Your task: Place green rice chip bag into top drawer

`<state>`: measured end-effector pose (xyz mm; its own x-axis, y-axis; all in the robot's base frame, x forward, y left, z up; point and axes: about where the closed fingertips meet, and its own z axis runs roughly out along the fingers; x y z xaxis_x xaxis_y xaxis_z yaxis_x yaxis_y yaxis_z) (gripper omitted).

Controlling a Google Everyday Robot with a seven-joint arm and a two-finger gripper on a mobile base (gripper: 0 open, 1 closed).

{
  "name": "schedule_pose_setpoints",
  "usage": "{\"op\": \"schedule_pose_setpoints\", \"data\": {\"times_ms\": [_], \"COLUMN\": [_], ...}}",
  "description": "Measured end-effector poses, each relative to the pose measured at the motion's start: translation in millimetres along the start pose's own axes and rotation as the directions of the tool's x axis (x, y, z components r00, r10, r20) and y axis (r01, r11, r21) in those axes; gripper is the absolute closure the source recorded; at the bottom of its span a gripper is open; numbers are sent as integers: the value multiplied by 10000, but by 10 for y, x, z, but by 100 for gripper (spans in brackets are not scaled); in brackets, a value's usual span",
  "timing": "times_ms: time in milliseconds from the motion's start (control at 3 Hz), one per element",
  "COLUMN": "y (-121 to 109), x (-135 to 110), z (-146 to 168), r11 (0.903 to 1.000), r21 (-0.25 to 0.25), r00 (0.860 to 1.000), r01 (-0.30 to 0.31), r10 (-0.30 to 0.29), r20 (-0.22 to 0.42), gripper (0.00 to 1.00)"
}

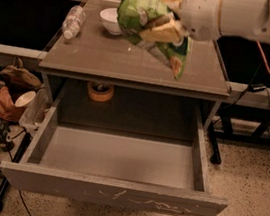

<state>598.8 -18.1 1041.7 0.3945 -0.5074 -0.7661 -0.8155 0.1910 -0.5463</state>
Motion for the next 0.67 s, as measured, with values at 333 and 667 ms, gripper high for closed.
{"op": "schedule_pose_setpoints", "data": {"times_ms": [333, 667], "y": [705, 1077], "x": [391, 560], "z": [190, 355], "r11": [9802, 9658], "r21": [-989, -1658], "r00": [9847, 9798], "r01": [-1715, -1996], "r10": [1737, 1989], "r20": [147, -213], "gripper": [100, 100]}}
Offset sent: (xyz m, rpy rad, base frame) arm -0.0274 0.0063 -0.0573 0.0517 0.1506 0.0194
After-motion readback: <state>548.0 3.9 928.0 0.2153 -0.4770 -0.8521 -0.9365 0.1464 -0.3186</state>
